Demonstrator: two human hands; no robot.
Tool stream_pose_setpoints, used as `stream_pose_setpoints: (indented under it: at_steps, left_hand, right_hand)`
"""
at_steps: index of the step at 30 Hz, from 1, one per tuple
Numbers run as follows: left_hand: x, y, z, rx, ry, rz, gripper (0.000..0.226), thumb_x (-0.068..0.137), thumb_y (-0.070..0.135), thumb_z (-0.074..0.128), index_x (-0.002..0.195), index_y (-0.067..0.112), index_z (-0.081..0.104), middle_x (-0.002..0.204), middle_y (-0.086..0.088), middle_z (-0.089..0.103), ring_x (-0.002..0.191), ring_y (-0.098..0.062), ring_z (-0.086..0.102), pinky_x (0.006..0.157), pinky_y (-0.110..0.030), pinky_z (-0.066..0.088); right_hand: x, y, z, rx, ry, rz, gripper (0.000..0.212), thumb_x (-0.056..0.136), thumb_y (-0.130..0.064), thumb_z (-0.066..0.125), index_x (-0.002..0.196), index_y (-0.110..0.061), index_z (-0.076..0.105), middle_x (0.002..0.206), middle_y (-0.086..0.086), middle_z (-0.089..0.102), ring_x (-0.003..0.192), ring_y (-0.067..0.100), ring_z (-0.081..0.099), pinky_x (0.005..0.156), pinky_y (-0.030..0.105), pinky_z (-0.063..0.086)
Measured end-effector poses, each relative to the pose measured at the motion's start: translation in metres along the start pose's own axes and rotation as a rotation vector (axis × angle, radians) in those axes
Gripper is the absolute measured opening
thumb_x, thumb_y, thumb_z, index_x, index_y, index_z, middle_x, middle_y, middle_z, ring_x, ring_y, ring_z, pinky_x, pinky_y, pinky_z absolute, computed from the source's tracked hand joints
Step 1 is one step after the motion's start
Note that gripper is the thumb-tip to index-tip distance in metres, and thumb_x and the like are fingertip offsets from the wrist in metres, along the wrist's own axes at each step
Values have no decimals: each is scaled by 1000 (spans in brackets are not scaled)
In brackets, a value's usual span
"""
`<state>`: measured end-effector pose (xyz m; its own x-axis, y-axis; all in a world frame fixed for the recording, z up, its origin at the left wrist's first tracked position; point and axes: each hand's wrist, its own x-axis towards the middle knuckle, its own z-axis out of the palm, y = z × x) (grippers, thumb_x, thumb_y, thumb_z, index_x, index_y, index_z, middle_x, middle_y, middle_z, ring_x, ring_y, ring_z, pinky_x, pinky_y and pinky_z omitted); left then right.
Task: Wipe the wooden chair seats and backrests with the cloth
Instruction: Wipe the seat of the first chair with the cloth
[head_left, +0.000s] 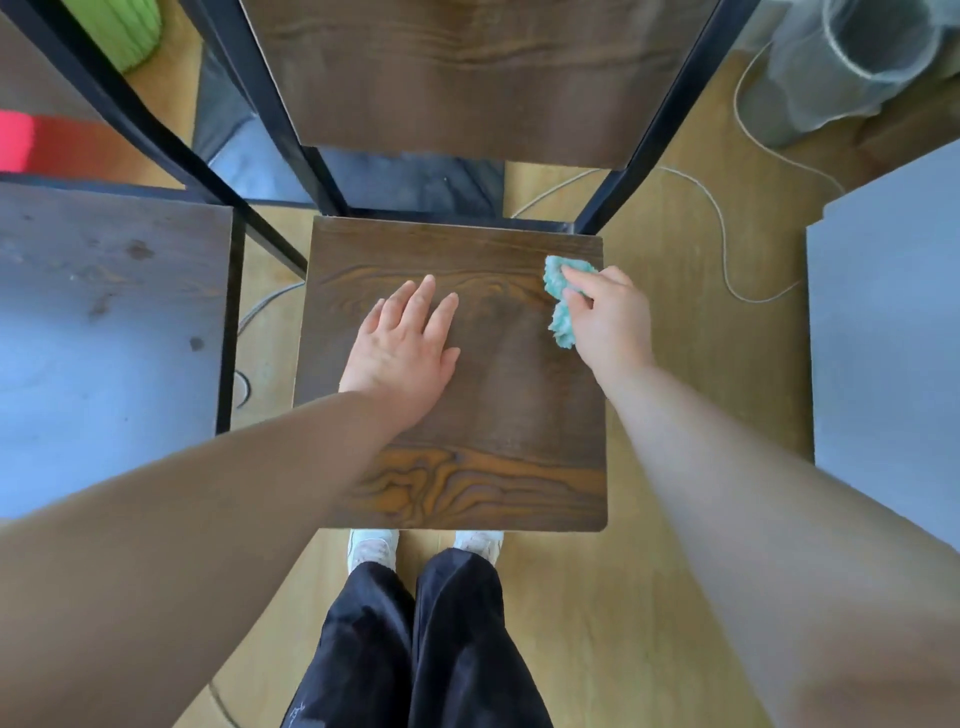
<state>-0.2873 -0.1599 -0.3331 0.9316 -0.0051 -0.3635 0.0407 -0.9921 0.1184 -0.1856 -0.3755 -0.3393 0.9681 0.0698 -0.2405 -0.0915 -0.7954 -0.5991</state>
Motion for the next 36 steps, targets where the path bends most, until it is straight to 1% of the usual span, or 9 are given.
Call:
stream_pose_setpoints:
  at_steps: [2, 5, 11, 14, 18, 22, 27, 32, 36]
  left_hand:
    - [23, -1, -6, 19, 12, -4, 60, 104, 44, 30, 157, 22, 12, 166, -7, 6, 151, -26, 5, 121, -44, 12]
    - [48, -5, -11, 54, 13, -16, 60, 104, 44, 27, 157, 22, 9, 166, -7, 5, 151, -26, 4, 122, -44, 11]
    - [65, -12, -6, 52, -14, -15, 60, 103, 44, 31, 157, 22, 14, 165, -8, 11, 151, -27, 8, 121, -45, 14]
    - [57, -13, -1, 36, -50, -14, 60, 103, 44, 32, 157, 23, 16, 165, -7, 13, 151, -27, 10, 122, -45, 16]
    - [44, -13, 5, 36, -89, -21, 61, 103, 46, 29, 157, 23, 13, 165, -6, 10, 151, -25, 7, 122, -44, 14]
    - [35, -10, 8, 26, -110, -20, 61, 103, 46, 28, 158, 23, 10, 166, -6, 8, 151, -25, 6, 122, -43, 13]
    - [21, -6, 8, 23, -126, -12, 61, 104, 45, 29, 158, 22, 11, 166, -7, 7, 151, -25, 5, 123, -43, 12]
    - [2, -1, 12, 12, -119, -11, 62, 104, 44, 32, 157, 21, 12, 165, -7, 8, 151, -26, 6, 123, -43, 13]
    - [-21, -3, 21, -15, -113, -12, 61, 103, 43, 36, 157, 20, 17, 165, -8, 11, 151, -27, 9, 123, -43, 13]
  right_hand:
    - [28, 3, -4, -15, 36, 25, 32, 99, -15, 55, 130, -17, 63, 118, 2, 56, 106, 19, 60, 89, 36, 57]
    - [59, 8, 0, -55, 70, 62, 32, 99, -15, 54, 130, -16, 63, 120, 3, 57, 106, 22, 60, 90, 39, 56]
    - [75, 12, 22, -77, -50, 111, 37, 100, -19, 54, 137, -21, 55, 135, 3, 54, 117, 23, 58, 94, 36, 55]
    - [80, 14, 18, 80, -47, 209, 32, 98, -23, 58, 129, -22, 60, 121, -3, 60, 108, 18, 62, 80, 25, 59]
    - [82, 16, 11, 99, -82, 189, 29, 98, -25, 57, 127, -25, 63, 113, -11, 56, 102, 11, 60, 66, 7, 49]
    - [77, 17, 12, 133, -68, 193, 32, 97, -25, 59, 129, -25, 62, 125, -7, 57, 107, 11, 58, 81, 18, 55]
    - [44, 16, 23, 62, -164, 93, 34, 98, -21, 57, 131, -25, 61, 131, -7, 52, 111, 10, 54, 85, 13, 48]
    - [-18, 14, 46, 18, -255, -63, 34, 98, -13, 56, 130, -18, 63, 133, -2, 54, 117, 18, 52, 103, 25, 43]
    - [-63, 15, 61, -29, -282, -134, 34, 97, -13, 57, 130, -18, 63, 118, 1, 59, 105, 19, 56, 97, 24, 46]
